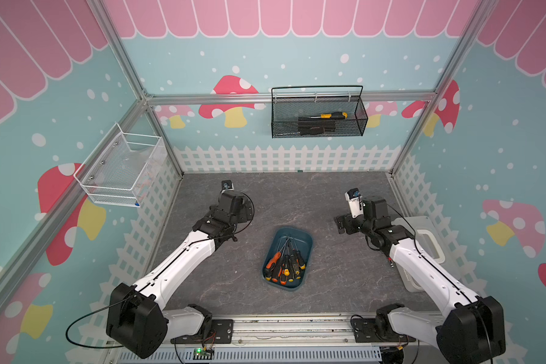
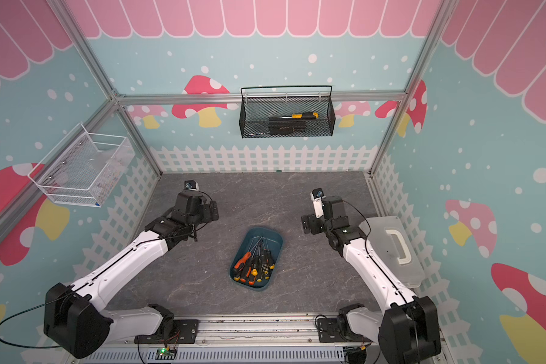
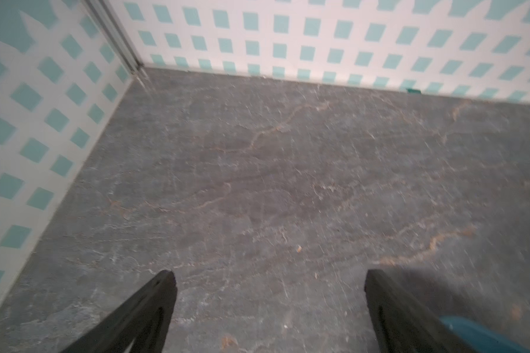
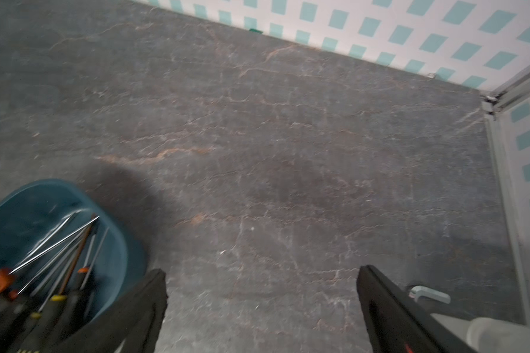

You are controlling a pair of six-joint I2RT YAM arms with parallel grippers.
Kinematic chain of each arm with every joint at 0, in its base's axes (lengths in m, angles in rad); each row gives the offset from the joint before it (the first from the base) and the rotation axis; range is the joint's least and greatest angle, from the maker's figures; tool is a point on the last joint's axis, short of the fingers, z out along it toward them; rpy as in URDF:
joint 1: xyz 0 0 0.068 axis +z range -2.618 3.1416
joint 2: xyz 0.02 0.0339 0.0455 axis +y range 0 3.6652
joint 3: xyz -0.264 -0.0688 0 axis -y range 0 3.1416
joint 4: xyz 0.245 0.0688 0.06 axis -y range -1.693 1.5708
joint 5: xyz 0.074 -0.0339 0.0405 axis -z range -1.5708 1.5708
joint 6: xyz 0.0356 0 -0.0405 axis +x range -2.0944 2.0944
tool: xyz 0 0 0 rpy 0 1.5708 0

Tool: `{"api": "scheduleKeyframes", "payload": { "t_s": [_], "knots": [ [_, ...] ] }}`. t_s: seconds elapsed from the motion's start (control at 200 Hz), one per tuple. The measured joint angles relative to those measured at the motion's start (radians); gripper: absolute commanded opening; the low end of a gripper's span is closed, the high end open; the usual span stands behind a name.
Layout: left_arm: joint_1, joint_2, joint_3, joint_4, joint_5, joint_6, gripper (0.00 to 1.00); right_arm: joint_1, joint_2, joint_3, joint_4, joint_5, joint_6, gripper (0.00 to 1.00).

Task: Take out the screwdriver from the storage box
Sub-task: Pick up the storage box at the center of the board.

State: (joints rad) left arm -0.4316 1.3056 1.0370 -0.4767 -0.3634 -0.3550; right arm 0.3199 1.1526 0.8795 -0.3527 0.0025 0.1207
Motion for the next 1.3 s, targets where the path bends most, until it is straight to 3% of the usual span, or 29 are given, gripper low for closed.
{"api": "scheduleKeyframes", "payload": {
  "t_s": [0.215,0.49,1.101,1.301],
  "knots": [
    [-0.104,0.122,0.005,-0.095,0.172,-0.052,0.94,0.13,-0.082,-0.001,-0.126,-0.013,0.061,0.99],
    [-0.218,0.252,0.032,-0.126,0.255,-0.069,0.89,0.241,-0.167,-0.044,-0.203,-0.011,0.137,0.99],
    [-0.209,0.484,0.193,-0.126,0.269,-0.09,0.54,0.278,-0.223,-0.074,-0.267,-0.003,0.18,0.97],
    [-0.192,0.527,0.221,-0.125,0.272,-0.093,0.36,0.278,-0.229,-0.075,-0.276,-0.003,0.181,0.95]
  ]
}}
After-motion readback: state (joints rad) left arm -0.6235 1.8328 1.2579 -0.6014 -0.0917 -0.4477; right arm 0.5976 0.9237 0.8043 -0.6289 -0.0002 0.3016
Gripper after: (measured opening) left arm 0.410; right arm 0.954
